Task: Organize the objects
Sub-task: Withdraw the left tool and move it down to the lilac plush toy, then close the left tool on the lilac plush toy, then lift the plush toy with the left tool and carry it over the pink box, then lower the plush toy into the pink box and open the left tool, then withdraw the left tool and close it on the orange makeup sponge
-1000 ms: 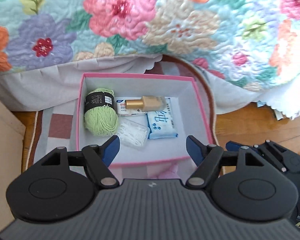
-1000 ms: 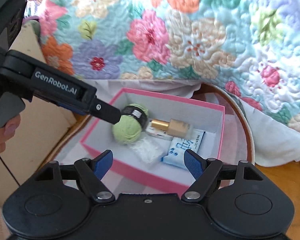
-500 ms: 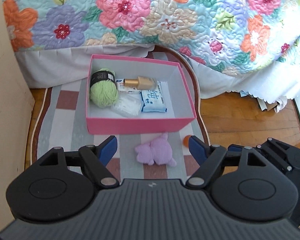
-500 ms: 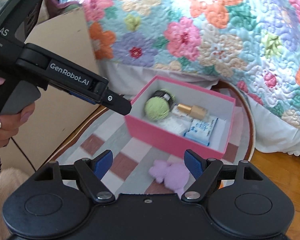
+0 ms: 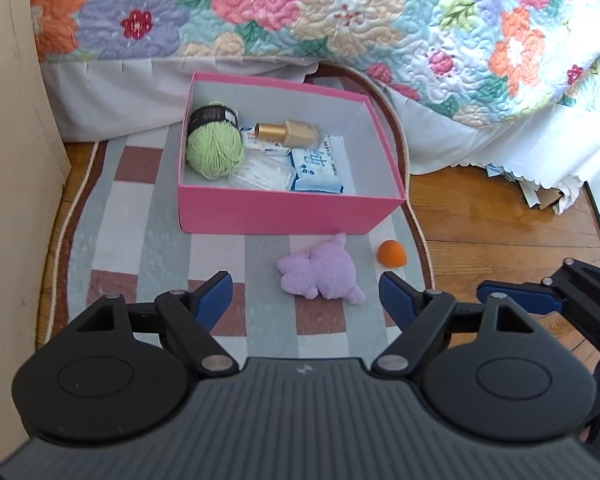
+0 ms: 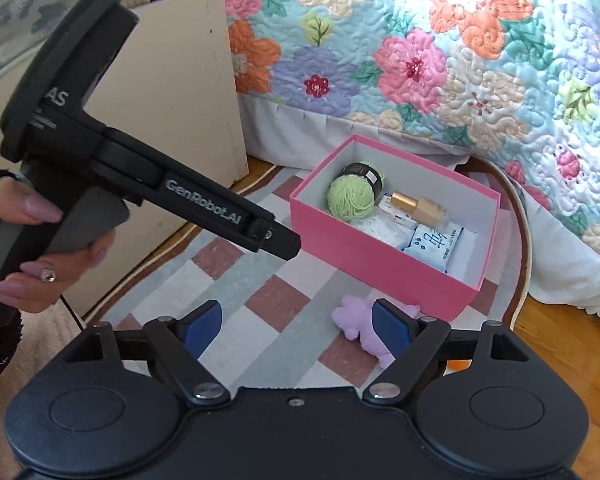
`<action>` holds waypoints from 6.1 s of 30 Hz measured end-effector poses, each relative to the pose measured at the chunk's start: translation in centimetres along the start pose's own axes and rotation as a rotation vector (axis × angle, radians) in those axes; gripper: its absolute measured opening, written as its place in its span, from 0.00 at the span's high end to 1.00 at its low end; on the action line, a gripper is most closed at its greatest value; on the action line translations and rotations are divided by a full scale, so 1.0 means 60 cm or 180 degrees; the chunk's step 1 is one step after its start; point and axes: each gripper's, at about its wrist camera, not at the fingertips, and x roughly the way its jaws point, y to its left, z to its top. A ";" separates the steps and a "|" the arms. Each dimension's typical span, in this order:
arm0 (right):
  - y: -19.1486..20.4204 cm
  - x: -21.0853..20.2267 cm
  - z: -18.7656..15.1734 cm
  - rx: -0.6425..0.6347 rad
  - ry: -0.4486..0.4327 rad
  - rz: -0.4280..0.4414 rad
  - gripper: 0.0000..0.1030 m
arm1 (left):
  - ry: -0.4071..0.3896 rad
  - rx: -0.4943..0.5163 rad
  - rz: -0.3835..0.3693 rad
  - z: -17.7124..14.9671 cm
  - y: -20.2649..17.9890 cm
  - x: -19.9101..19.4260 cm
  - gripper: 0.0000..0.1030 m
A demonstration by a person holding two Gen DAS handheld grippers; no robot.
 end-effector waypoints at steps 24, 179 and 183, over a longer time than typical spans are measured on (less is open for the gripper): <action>-0.128 0.264 -0.101 0.0177 -0.0042 -0.0231 0.17 | -0.0042 -0.0264 -0.0233 -0.062 0.057 0.267 0.27; -0.104 -0.065 -0.010 -0.0195 -0.0211 0.0003 0.30 | 0.0016 0.0580 0.0143 0.029 -0.159 -0.067 0.39; -0.095 -0.069 -0.043 -0.0225 -0.0158 0.0010 0.30 | 0.0083 0.0574 0.0043 0.002 -0.165 -0.052 0.39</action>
